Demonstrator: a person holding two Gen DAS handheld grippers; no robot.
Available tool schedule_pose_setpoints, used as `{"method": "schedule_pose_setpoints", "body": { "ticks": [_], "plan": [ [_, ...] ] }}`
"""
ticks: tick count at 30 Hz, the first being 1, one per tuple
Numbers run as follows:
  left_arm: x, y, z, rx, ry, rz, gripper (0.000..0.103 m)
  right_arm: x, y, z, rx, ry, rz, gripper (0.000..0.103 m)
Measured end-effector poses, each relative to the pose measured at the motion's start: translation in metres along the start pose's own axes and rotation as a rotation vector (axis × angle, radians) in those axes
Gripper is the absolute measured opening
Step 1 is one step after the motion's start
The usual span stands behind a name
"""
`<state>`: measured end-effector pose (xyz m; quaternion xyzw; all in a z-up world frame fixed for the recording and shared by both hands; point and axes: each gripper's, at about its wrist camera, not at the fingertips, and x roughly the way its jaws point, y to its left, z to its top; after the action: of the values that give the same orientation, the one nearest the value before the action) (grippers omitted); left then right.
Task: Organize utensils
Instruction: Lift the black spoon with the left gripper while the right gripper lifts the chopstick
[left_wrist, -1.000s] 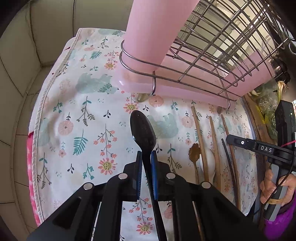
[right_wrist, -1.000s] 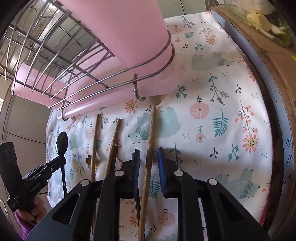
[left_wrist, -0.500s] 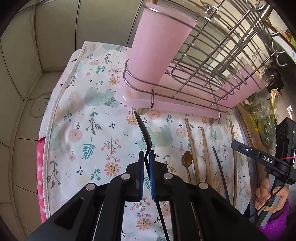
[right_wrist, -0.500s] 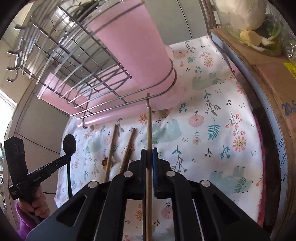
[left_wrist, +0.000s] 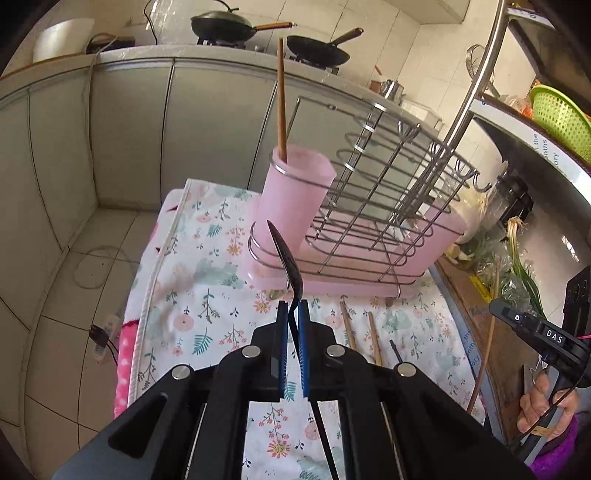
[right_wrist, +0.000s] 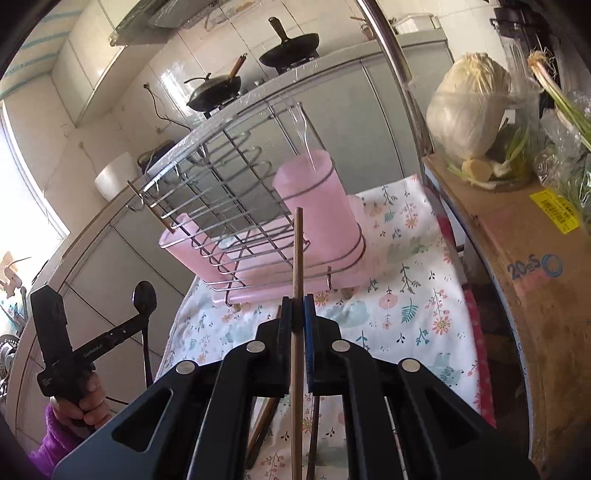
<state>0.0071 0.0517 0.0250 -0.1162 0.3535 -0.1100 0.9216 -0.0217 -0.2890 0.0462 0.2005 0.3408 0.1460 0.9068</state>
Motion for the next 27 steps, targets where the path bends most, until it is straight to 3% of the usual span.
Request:
{"method": "schedule_pose_setpoints", "body": {
  "ticks": [8,18,27],
  "plan": [
    [-0.038,-0.013,0.026,0.019,-0.198,-0.004,0.005,-0.029,0.019,0.032,-0.047,-0.099,0.025,0.006],
    [-0.068,-0.042,0.091,0.091,-0.504,0.034,0.005,-0.053,0.041,0.092,-0.090,-0.292,0.026,0.006],
    [-0.041,-0.045,0.144,0.100,-0.672,0.182,0.005,-0.054,0.051,0.147,-0.127,-0.480,-0.009,0.006]
  ]
}}
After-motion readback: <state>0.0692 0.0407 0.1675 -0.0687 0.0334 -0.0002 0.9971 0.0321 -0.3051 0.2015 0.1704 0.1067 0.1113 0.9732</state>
